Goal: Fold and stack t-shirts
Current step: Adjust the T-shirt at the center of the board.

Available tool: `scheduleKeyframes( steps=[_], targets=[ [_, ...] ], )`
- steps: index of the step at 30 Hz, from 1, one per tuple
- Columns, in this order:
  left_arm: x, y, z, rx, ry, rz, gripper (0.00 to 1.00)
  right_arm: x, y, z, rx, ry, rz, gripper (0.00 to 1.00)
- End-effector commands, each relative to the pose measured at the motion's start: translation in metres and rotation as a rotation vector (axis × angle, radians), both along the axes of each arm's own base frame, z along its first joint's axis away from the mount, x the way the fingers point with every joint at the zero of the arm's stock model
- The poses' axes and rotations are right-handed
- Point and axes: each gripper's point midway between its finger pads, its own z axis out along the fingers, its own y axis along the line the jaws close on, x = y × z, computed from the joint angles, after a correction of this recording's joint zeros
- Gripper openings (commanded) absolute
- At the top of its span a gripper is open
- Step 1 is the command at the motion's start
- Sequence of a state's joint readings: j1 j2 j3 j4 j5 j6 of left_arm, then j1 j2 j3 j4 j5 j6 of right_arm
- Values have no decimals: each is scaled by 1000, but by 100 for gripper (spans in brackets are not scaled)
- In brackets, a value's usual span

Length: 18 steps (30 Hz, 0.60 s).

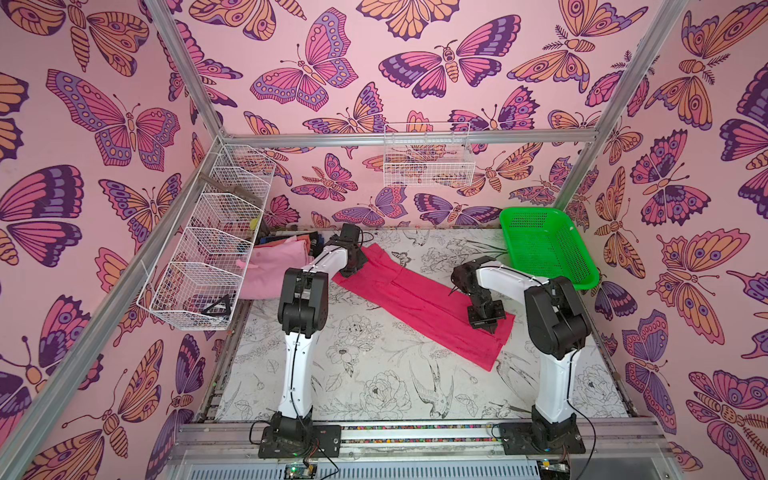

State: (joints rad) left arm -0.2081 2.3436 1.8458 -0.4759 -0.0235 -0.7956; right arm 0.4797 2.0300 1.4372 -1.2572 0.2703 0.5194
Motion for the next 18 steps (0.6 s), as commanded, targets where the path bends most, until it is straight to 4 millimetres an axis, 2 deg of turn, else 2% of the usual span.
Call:
scheduleKeyframes(
  steps=[1, 12, 18],
  targets=[
    [-38, -3, -50, 14, 172, -32, 0, 5, -6, 6, -28, -10, 13, 0],
    [-40, -1, -47, 18, 167, -32, 0, 15, -17, 0, -98, 21, 20, 0],
    [-37, -2, -48, 14, 163, -31, 0, 16, -20, -15, -87, 72, -1, 0]
  ],
)
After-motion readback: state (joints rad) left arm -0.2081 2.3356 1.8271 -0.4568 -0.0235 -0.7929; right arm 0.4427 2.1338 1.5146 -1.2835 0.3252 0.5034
